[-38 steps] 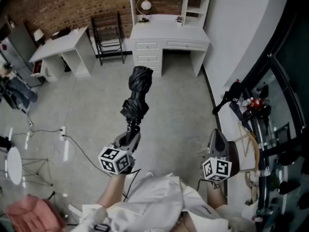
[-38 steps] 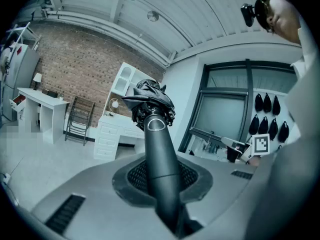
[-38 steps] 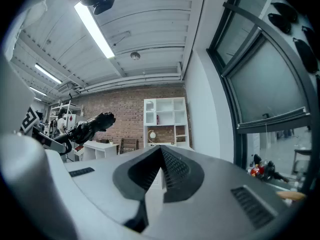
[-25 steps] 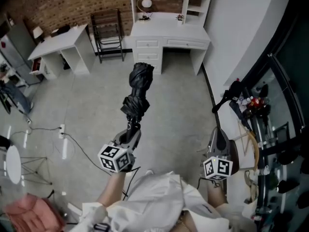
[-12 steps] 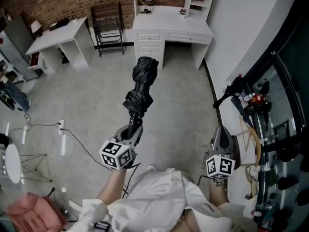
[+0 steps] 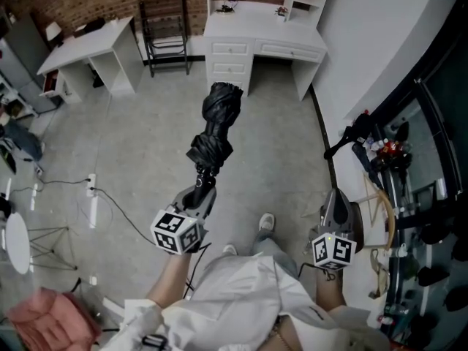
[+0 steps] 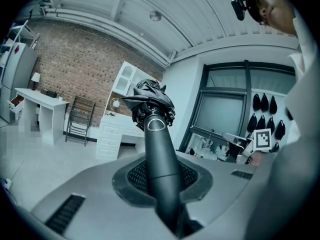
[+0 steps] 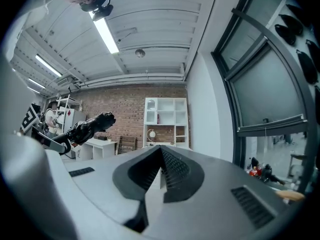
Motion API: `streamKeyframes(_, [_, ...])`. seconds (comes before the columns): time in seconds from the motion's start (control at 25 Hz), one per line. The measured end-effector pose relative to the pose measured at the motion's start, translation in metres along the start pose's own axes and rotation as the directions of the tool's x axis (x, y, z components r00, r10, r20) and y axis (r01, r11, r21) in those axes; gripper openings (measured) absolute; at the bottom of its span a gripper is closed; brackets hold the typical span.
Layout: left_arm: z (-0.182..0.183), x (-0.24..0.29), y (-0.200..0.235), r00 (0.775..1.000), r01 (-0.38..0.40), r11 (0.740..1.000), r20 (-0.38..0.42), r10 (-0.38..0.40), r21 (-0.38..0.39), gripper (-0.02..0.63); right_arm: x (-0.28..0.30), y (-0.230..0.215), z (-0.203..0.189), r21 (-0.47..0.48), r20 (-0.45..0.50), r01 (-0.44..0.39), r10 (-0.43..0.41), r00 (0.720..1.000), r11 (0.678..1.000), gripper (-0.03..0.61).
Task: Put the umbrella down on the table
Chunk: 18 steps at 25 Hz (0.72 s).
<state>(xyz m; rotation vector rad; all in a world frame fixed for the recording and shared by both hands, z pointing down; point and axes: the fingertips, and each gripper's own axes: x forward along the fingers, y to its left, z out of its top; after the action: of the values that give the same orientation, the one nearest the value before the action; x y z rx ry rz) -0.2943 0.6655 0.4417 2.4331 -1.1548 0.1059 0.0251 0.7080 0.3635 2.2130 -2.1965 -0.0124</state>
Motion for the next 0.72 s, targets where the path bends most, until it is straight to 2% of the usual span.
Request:
streamKeyframes(0.4, [-0.001, 0.005, 0.001, 1.0, -0.004, 1.0, 0.002, 0.004, -0.001, 0.077, 0.011, 0.003, -0.001, 0.007, 0.003, -0.017, 0.017, 1.0, 1.0, 0.018])
streamKeyframes(0.72, [-0.013, 0.026, 0.018, 1.0, 0.019, 1.0, 0.019, -0.019, 0.009, 0.076, 0.027, 0.006, -0.025, 0.008, 0.034, -0.009, 0.009, 0.999, 1.0, 0.018])
